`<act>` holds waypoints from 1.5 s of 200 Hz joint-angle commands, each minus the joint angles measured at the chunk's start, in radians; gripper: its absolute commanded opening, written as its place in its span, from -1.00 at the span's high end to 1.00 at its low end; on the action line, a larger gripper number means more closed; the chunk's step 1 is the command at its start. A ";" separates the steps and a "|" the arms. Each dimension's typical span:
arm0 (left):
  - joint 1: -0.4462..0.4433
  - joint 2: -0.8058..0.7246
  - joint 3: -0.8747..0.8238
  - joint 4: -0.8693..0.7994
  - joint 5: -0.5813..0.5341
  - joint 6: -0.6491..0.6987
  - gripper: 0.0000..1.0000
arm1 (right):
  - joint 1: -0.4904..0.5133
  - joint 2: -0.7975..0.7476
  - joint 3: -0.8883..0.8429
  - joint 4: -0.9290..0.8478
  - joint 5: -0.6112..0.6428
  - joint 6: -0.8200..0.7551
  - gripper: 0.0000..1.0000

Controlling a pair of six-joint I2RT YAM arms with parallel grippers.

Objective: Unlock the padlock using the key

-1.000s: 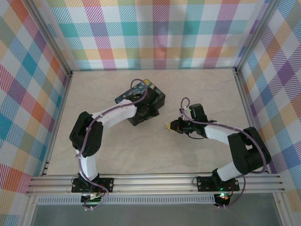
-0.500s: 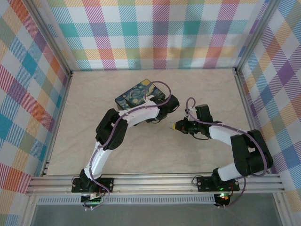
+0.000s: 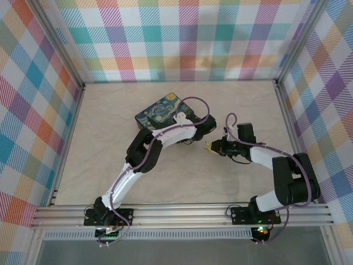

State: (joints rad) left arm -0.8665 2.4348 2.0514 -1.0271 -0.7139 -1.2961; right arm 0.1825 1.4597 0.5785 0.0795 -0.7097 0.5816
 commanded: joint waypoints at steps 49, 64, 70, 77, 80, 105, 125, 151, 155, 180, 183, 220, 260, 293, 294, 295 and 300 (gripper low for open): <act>-0.008 0.058 0.031 -0.050 -0.085 -0.054 -0.16 | -0.021 0.045 0.008 0.035 -0.065 -0.041 1.00; -0.008 0.055 0.025 -0.041 -0.106 -0.037 -0.12 | -0.023 0.046 0.004 0.043 -0.066 -0.044 1.00; -0.008 0.054 0.024 -0.037 -0.115 -0.031 -0.11 | -0.025 0.047 0.001 0.045 -0.066 -0.045 1.00; -0.009 0.053 0.020 -0.033 -0.128 -0.027 -0.09 | -0.026 0.051 0.000 0.049 -0.068 -0.045 1.00; -0.008 0.053 0.021 -0.032 -0.133 -0.025 -0.08 | -0.025 0.052 0.001 0.050 -0.068 -0.045 1.00; -0.007 0.055 0.009 -0.021 -0.151 -0.024 0.02 | -0.029 0.060 -0.006 0.055 -0.078 -0.045 1.00; -0.007 0.052 -0.004 -0.023 -0.161 -0.022 0.08 | -0.032 0.054 -0.017 0.055 -0.079 -0.049 1.00; -0.006 0.030 -0.057 -0.008 -0.173 -0.019 0.16 | -0.035 0.049 -0.032 0.059 -0.080 -0.048 1.00; -0.005 0.026 -0.066 -0.002 -0.174 -0.019 0.18 | -0.034 0.048 -0.033 0.060 -0.080 -0.048 1.00; 0.000 0.003 -0.134 0.043 -0.175 -0.004 0.39 | -0.035 0.043 -0.036 0.058 -0.086 -0.046 1.00; 0.001 -0.001 -0.141 0.048 -0.178 -0.002 0.40 | -0.035 0.041 -0.037 0.057 -0.086 -0.045 1.00; 0.004 -0.043 -0.219 0.104 -0.215 0.028 0.50 | -0.035 0.015 -0.042 0.038 -0.082 -0.049 1.00; 0.008 -0.063 -0.243 0.120 -0.229 0.053 0.63 | -0.036 0.010 -0.047 0.045 -0.087 -0.039 1.00; 0.008 -0.130 -0.294 0.175 -0.173 0.132 0.69 | -0.035 -0.003 -0.046 0.024 -0.089 -0.040 1.00; 0.008 -0.132 -0.296 0.175 -0.170 0.137 0.69 | -0.035 -0.003 -0.046 0.022 -0.089 -0.041 1.00; 0.008 -0.135 -0.298 0.176 -0.169 0.141 0.69 | -0.035 -0.004 -0.045 0.020 -0.089 -0.041 1.00; 0.009 -0.150 -0.307 0.178 -0.159 0.160 0.69 | -0.035 -0.011 -0.047 0.016 -0.091 -0.044 1.00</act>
State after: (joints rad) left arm -0.8654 2.3798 1.7859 -0.8700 -0.9115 -1.2243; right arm 0.1555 1.4860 0.5457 0.1165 -0.7692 0.5598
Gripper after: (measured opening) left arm 0.289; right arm 0.045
